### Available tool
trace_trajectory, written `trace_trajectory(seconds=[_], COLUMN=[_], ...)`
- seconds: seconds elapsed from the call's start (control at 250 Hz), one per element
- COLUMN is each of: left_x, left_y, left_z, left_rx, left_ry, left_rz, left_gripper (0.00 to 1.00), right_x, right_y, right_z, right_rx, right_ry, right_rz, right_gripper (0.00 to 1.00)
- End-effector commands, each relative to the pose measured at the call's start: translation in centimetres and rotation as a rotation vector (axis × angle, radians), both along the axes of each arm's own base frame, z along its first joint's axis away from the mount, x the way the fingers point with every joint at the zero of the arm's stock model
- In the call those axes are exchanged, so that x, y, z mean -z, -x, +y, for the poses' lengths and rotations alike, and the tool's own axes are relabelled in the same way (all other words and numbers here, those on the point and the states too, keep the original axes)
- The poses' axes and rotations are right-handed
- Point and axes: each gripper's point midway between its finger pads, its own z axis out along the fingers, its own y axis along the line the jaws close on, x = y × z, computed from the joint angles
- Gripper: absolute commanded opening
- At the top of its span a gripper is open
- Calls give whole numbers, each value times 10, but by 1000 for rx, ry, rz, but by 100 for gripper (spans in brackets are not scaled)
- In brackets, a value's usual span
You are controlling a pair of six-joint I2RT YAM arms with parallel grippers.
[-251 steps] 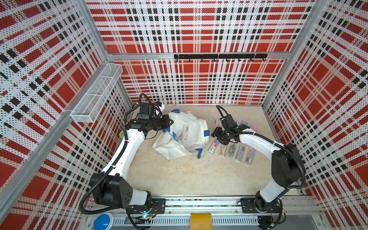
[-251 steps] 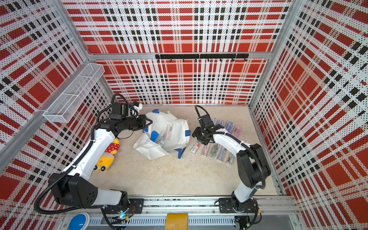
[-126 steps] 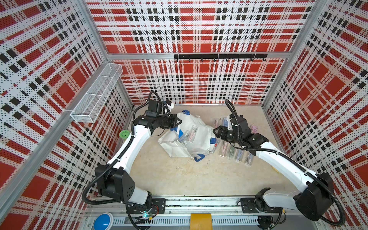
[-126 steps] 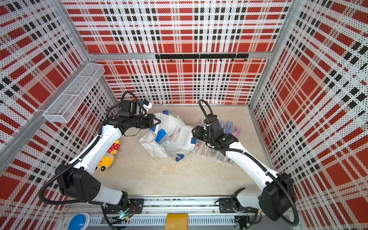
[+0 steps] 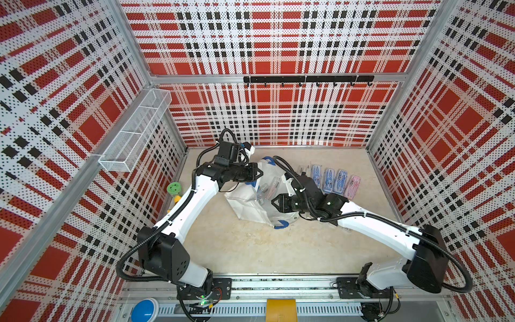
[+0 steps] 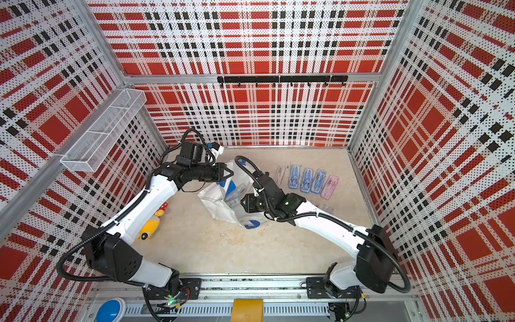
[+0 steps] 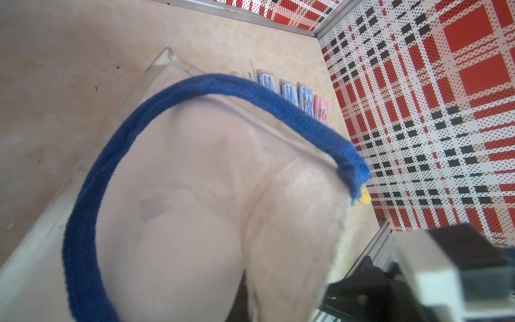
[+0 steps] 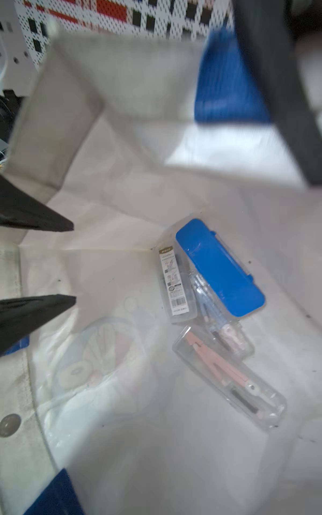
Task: Take out the compass set from the canvas bag
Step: Adjust the canvas bag at the center of the board.
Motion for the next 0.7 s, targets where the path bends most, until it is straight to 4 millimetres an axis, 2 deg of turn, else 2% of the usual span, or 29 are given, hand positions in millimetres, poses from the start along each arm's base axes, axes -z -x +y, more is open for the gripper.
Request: trace_trajectory(seconds=[0.0, 0.196, 0.432, 0.692], left_x=[-30, -28, -27, -26], left_y=[-1, 12, 23, 30], left_z=[-10, -15, -19, -22], left_rx=[20, 33, 44, 51], left_ry=[42, 33, 37, 48], left_rz=[-94, -89, -91, -98], left_gripper=[0, 0, 0, 0], right_x=[6, 49, 74, 104], right_y=[-14, -43, -75, -94], right_z=[6, 2, 7, 14], right_rx=[72, 237, 370, 419], right_ry=[-5, -4, 43, 81], right_rz=[57, 241, 299, 333], right_gripper=[42, 43, 55, 67])
